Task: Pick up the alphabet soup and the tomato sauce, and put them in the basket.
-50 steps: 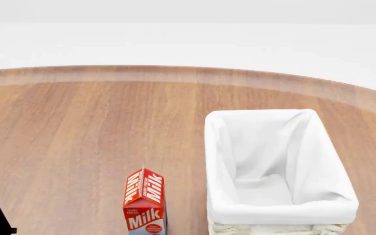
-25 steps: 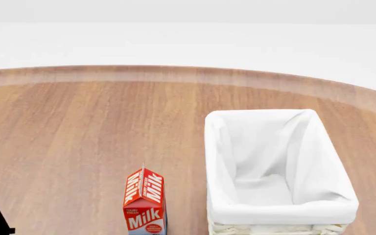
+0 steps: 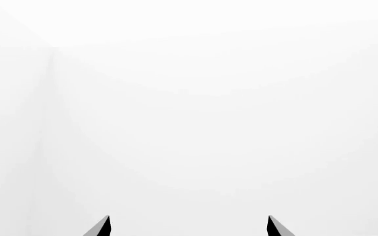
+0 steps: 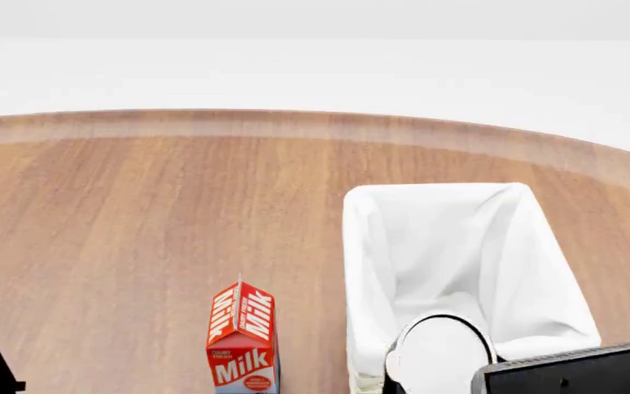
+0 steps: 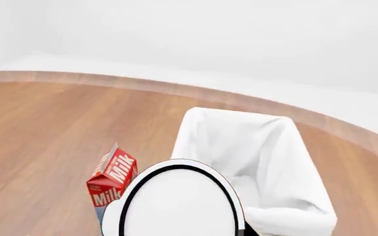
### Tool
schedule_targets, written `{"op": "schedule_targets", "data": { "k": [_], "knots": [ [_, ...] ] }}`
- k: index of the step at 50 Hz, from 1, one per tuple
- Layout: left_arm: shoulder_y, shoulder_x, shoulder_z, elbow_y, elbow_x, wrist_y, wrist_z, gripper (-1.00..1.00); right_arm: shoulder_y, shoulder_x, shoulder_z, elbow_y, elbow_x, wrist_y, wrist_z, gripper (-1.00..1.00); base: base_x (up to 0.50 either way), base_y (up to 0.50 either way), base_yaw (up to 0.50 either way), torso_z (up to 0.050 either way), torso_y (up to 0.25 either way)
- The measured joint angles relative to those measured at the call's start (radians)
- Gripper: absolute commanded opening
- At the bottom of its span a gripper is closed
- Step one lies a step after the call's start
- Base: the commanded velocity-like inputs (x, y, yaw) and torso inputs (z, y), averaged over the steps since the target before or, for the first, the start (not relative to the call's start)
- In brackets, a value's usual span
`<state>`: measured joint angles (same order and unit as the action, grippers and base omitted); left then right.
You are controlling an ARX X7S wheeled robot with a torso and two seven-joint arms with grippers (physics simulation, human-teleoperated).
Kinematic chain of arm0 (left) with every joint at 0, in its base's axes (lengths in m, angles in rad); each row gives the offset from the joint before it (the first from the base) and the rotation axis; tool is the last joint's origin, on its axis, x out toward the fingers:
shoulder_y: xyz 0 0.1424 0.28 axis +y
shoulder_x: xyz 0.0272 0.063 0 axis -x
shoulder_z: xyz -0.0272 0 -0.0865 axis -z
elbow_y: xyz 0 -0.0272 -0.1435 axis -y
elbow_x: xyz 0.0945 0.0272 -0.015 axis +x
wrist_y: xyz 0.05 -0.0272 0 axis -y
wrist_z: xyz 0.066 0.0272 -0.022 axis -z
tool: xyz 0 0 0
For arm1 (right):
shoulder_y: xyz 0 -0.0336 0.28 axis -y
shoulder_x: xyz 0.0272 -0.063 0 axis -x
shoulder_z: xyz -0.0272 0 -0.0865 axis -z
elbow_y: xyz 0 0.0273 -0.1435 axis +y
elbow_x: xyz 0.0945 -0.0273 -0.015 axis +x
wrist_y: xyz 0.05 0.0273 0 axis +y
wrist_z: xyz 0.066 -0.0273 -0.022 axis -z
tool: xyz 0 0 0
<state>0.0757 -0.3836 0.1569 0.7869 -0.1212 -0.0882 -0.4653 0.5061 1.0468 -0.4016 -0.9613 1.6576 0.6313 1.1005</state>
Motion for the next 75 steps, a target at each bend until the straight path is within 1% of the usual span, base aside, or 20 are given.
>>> {"op": "schedule_targets", "data": {
  "k": [10, 16, 25, 32, 48, 63, 75],
  "knots": [
    [0.002, -0.002, 0.000, -0.005, -0.002, 0.007, -0.003, 1.00, 0.263, -0.064, -0.034, 0.085, 0.089, 0.078, 0.044, -1.00, 0.00, 0.00, 0.00, 0.000, 0.001],
    [0.004, -0.004, -0.001, -0.006, -0.003, 0.009, -0.005, 1.00, 0.387, -0.106, -0.056, 0.153, 0.106, 0.123, 0.047, -1.00, 0.00, 0.00, 0.00, 0.000, 0.000],
    [0.006, -0.007, -0.004, 0.001, -0.006, 0.008, -0.009, 1.00, 0.542, -0.192, -0.110, 0.296, 0.063, 0.197, 0.005, -1.00, 0.00, 0.00, 0.00, 0.000, 0.001],
    [0.005, -0.008, -0.002, 0.001, -0.008, 0.009, -0.011, 1.00, 0.632, -0.254, -0.160, 0.436, -0.028, 0.241, -0.070, -1.00, 0.00, 0.00, 0.00, 0.000, 0.000],
    [0.008, -0.015, -0.004, 0.008, -0.016, 0.007, -0.015, 1.00, 0.725, -0.387, -0.266, 0.735, -0.261, 0.234, -0.263, -1.00, 0.00, 0.00, 0.00, 0.000, 0.001],
    [-0.001, -0.024, -0.006, 0.028, -0.023, -0.013, -0.019, 1.00, 0.736, -0.493, -0.344, 0.982, -0.438, 0.138, -0.426, -1.00, 0.00, 0.00, 0.00, 0.001, 0.001],
    [-0.007, -0.026, 0.000, 0.027, -0.022, -0.016, -0.020, 1.00, 0.711, -0.532, -0.377, 1.111, -0.526, 0.059, -0.502, -1.00, 0.00, 0.00, 0.00, 0.000, 0.001]
  ]
}}
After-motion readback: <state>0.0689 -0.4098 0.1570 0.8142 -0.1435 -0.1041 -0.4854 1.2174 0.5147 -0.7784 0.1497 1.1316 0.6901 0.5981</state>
